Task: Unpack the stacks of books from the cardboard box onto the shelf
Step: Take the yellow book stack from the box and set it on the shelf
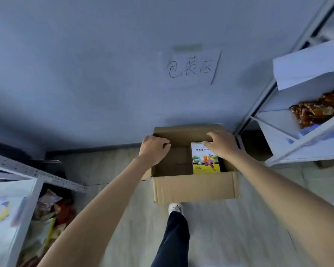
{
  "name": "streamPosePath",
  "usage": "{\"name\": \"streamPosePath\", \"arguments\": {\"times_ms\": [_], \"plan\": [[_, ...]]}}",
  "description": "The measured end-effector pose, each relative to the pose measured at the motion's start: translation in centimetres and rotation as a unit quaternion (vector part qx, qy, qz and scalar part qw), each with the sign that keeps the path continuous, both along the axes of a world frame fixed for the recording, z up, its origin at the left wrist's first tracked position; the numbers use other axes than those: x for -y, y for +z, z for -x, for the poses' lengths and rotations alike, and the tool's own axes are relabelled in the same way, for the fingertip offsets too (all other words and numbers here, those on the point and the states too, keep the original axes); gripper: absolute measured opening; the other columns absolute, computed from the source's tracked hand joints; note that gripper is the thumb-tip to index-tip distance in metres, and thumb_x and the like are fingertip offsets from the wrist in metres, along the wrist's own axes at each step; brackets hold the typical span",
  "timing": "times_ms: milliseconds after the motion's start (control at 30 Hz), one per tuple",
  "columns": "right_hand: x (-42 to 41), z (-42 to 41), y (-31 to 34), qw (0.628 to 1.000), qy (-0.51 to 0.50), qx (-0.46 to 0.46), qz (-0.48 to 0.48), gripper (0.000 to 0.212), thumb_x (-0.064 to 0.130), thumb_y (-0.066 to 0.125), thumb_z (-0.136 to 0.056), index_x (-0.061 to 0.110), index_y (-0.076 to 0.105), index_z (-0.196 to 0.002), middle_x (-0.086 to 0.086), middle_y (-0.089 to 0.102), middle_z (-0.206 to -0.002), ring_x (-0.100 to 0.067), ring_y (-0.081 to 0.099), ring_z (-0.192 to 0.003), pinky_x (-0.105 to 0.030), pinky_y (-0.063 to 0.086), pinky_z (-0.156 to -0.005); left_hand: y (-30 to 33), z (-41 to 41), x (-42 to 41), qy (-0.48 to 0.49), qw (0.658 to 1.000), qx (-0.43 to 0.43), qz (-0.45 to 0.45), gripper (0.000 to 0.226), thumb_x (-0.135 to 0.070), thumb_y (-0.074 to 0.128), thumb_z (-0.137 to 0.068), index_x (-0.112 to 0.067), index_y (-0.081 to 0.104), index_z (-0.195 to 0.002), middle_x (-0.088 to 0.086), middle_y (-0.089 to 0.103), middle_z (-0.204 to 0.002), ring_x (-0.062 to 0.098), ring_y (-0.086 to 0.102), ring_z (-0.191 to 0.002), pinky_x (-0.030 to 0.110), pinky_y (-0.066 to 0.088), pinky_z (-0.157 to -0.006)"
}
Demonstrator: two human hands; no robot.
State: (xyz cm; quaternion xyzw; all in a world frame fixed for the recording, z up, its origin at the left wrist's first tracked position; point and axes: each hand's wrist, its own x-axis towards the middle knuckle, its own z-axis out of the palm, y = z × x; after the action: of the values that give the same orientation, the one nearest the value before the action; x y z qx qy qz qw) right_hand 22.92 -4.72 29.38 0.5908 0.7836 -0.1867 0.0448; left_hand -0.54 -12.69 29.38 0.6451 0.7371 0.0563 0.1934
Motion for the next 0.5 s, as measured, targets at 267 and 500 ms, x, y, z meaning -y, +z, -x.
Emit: {"name": "streamPosePath", "arguments": {"times_ms": [267, 500], "plan": [[-7.8, -6.0, -13.9, 0.980, -0.106, 0.030, 0.167, 0.054, 0.048, 0.041, -0.096, 0.015, 0.048, -0.139, -0.010, 0.057, -0.136, -0.028, 0.052, -0.125, -0.038, 0.044, -0.097, -14.6, -5.5, -11.4, -0.123, 0.965, -0.016, 0.233, 0.042, -0.040, 0.036, -0.099, -0.024, 0.057, -0.132, 0.003, 0.065, -0.128, 0.023, 0.051, -0.127, 0.044, 0.012, -0.119], [-12.3, -7.8, -26.0, 0.940, -0.194, -0.045, 0.277, 0.053, 0.041, 0.049, -0.095, 0.014, 0.046, -0.141, -0.018, 0.056, -0.132, -0.035, 0.054, -0.120, -0.044, 0.047, -0.095, -25.8, -7.9, -15.5, -0.073, 0.939, 0.031, 0.335, 0.044, -0.040, 0.036, -0.101, -0.018, 0.052, -0.136, 0.008, 0.062, -0.132, 0.028, 0.054, -0.123, 0.038, 0.037, -0.104]]}}
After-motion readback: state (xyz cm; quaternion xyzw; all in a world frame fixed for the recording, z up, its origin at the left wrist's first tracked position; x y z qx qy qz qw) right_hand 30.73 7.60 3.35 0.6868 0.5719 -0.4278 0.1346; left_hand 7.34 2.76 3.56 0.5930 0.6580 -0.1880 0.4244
